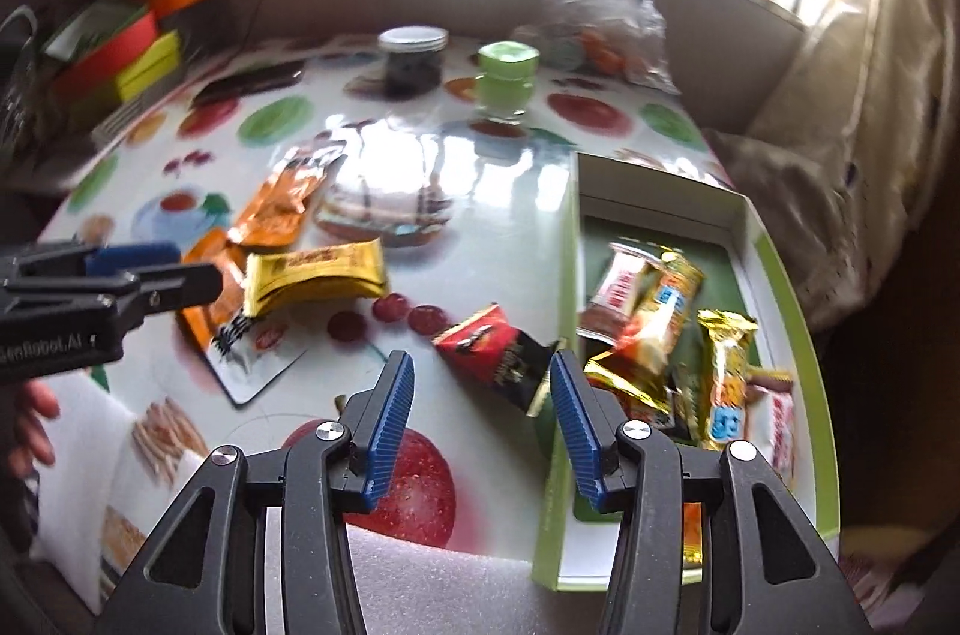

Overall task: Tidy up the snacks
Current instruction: 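Move both open grippers back from the box to the snack pile, then grasp the red-and-black candy packet with the right gripper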

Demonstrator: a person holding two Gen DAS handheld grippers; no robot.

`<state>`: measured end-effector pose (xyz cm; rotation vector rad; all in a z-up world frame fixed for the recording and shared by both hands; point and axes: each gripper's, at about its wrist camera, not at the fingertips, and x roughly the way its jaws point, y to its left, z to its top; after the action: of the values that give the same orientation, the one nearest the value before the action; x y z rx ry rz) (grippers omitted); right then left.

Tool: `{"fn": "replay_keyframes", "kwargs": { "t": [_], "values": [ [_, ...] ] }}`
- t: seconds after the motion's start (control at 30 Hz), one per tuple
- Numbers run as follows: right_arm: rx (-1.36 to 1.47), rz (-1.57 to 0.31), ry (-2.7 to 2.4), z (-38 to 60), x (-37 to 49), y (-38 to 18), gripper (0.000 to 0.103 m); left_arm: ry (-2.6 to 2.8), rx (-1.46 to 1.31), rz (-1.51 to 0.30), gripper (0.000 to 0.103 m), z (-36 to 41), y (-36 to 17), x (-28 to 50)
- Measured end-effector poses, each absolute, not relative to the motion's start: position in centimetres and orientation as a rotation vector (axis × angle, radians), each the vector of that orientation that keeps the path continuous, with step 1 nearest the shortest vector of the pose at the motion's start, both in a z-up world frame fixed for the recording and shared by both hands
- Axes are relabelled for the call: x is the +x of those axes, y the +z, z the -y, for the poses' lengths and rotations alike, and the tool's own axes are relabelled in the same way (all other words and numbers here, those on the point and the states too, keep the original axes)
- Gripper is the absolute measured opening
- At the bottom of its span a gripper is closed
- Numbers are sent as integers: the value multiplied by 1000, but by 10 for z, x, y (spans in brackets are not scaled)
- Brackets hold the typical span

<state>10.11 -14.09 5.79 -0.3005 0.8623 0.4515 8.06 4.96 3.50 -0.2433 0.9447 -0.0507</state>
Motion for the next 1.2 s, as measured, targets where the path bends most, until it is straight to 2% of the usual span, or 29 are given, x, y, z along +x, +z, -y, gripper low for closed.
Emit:
{"fn": "replay_keyframes", "kwargs": {
  "t": [0.47,0.73,0.8,0.93,1.2],
  "values": [
    [-657,-908,537,111,125,38,47,-35,-284,-966,53,-68,23,84],
    [-757,-926,526,106,128,28,47,-41,-293,-977,53,-68,20,87],
    [-709,-948,527,107,131,29,43,-40,-296,-974,53,-68,20,87],
    [-656,-963,538,106,130,28,27,-40,-292,-969,53,-69,21,87],
    [-460,-1001,573,107,135,33,21,-51,-276,-963,53,-66,25,89]
  ]
}}
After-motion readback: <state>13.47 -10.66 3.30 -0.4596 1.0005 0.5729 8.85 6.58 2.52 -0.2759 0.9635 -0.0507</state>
